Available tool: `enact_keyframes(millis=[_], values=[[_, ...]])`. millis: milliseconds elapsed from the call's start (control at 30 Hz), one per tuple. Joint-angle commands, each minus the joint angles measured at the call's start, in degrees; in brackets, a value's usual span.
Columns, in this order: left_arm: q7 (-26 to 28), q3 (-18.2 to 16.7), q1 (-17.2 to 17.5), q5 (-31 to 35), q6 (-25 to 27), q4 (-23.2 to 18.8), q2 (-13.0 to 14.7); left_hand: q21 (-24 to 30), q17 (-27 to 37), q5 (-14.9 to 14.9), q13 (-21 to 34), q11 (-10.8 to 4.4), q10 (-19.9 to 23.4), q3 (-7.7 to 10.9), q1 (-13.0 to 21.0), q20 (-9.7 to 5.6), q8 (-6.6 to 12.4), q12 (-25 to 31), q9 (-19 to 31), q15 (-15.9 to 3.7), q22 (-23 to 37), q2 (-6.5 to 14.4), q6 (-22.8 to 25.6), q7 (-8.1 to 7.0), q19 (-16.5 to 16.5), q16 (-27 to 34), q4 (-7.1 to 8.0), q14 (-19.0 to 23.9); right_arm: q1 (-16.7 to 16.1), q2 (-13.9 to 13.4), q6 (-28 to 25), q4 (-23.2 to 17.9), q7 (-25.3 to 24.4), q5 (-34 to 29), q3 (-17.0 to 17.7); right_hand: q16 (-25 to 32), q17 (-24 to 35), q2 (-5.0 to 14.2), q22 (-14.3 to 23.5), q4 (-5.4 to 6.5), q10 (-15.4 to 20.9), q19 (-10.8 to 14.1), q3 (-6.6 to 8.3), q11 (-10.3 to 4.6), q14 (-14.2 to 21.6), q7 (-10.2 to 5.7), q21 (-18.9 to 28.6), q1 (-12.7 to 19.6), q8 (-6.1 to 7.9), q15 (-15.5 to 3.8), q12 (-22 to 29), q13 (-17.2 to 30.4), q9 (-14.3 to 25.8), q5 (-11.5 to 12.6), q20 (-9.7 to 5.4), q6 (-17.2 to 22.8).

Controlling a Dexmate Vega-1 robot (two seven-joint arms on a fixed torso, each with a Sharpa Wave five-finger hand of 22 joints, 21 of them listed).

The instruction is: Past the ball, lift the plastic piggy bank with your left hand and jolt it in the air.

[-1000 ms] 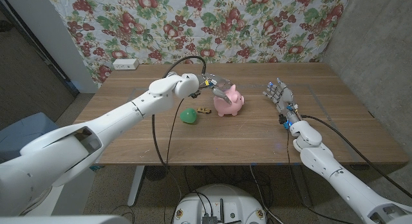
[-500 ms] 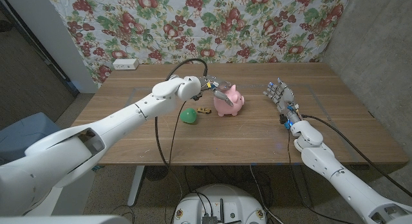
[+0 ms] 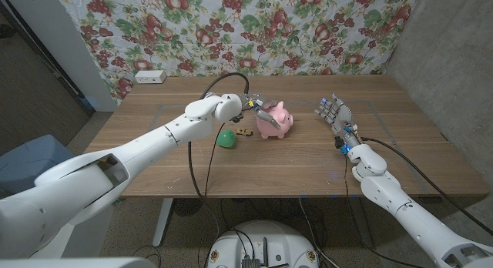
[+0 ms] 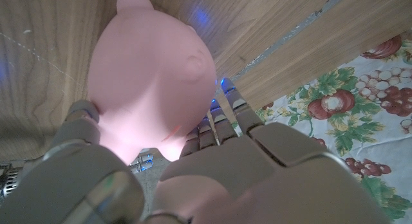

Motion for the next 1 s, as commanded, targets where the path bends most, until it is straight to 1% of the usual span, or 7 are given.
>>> enact_keyframes(millis=[33, 367, 533, 700, 733, 833, 1000], values=[[1.3, 0.9, -0.1, -0.7, -0.1, 1.6, -0.6, 0.8, 0.0, 0.2, 0.1, -0.41, 1.5, 0.07, 1.7, 0.20, 0.71, 0.4, 0.2, -0.31, 0.0, 0.5, 1.4, 0.04, 2.3, 0.3, -0.06, 1.9, 0.0, -0.1, -0.2, 0.0, -0.2, -0.1, 0.0, 0.2, 0.2, 0.53, 0.3, -0.19, 0.5, 0.3, -0.14, -0.14, 0.5, -0.04, -0.3, -0.5, 0.07, -0.16, 0.4, 0.1, 0.3, 0.4, -0.18, 0.4], [2.5, 2.3, -0.3, 2.0, 1.2, 2.0, -0.8, 0.9, 0.0, 0.2, 0.0, -1.27, 3.8, 1.45, 6.7, 0.15, 1.73, 0.4, 0.2, -0.77, -0.1, 2.0, 3.8, 0.01, 4.8, 0.1, -0.67, 4.4, 0.0, 0.1, -0.2, 0.0, -0.3, -0.1, 0.0, 0.3, 0.2, 0.52, 0.3, -0.12, 0.6, 0.5, -0.18, -0.01, 0.6, -0.09, -0.5, -0.6, 0.07, -0.13, 0.4, 0.1, 0.3, 0.4, -0.11, 0.4], [3.2, 3.0, -0.3, 3.8, 2.1, 2.1, -1.1, 1.1, -0.1, 0.2, 0.0, -2.04, 6.7, 3.49, 15.2, -0.66, 2.71, 0.4, 0.3, -3.05, 0.0, 3.3, 6.0, -0.38, 8.4, 0.2, -0.98, 8.8, -0.1, 0.1, -0.3, -0.1, -0.5, 0.1, 0.1, 0.3, 0.2, 0.53, 0.3, -0.10, 0.6, 0.6, -0.19, -0.07, 0.6, -0.10, -0.6, -0.7, 0.06, -0.13, 0.4, 0.1, 0.3, 0.4, -0.08, 0.4], [2.8, 3.5, -0.3, 4.3, 3.0, 2.6, -1.6, 2.8, 0.1, 0.2, 0.1, -3.08, 13.2, 3.97, 24.0, -2.97, 3.82, 1.4, 0.3, -6.49, 0.3, 4.9, 10.3, 0.36, 14.8, 1.4, -0.68, 16.9, -0.1, -0.1, -0.2, 0.0, -0.4, -0.2, 0.0, 0.3, 0.2, 0.53, 0.3, -0.07, 0.6, 0.7, -0.21, 0.00, 0.6, -0.05, -0.7, -0.7, 0.07, -0.16, 0.3, 0.1, 0.3, 0.4, -0.07, 0.5], [2.5, 3.5, -0.4, 4.2, 3.0, 2.9, -1.8, 3.3, 0.2, 0.3, 0.1, -3.30, 14.3, 3.78, 25.5, -4.20, 4.12, 1.5, 0.3, -7.32, 0.4, 5.5, 11.6, 0.58, 16.3, 1.8, -0.57, 18.6, -0.2, 0.0, -0.3, -0.2, -0.5, 0.2, 0.1, 0.3, 0.2, 0.53, 0.3, -0.07, 0.6, 0.7, -0.21, 0.00, 0.6, -0.05, -0.7, -0.7, 0.07, -0.14, 0.3, 0.1, 0.3, 0.4, -0.06, 0.5], [1.8, 3.9, -0.7, 3.8, 3.1, 3.8, -2.1, 4.8, 0.2, 0.3, 0.2, -4.55, 17.4, 2.76, 28.6, -5.57, 4.94, 1.8, 0.4, -8.72, 0.5, 6.0, 14.9, 0.26, 19.9, 2.4, -0.55, 22.3, -0.1, -0.1, -0.4, -0.1, -0.5, 0.0, 0.1, 0.3, 0.2, 0.53, 0.3, -0.05, 0.5, 0.7, -0.22, -0.10, 0.7, -0.08, -0.8, -0.8, 0.07, -0.16, 0.3, 0.1, 0.3, 0.4, -0.04, 0.5], [1.0, 4.8, -1.6, 3.0, 2.0, 6.1, -2.7, 6.5, 0.4, 0.6, 0.4, -4.77, 22.0, 1.72, 32.1, -7.22, 5.91, 2.7, 0.6, -11.10, 0.8, 7.6, 19.0, 0.32, 23.6, 3.7, -0.51, 27.2, 0.1, -0.2, -0.7, -0.1, -0.6, -0.2, 0.0, 0.3, 0.2, 0.53, 0.4, -0.04, 0.5, 0.8, -0.22, -0.11, 0.7, -0.07, -0.9, -0.8, 0.07, -0.14, 0.3, 0.1, 0.3, 0.4, -0.03, 0.5]])
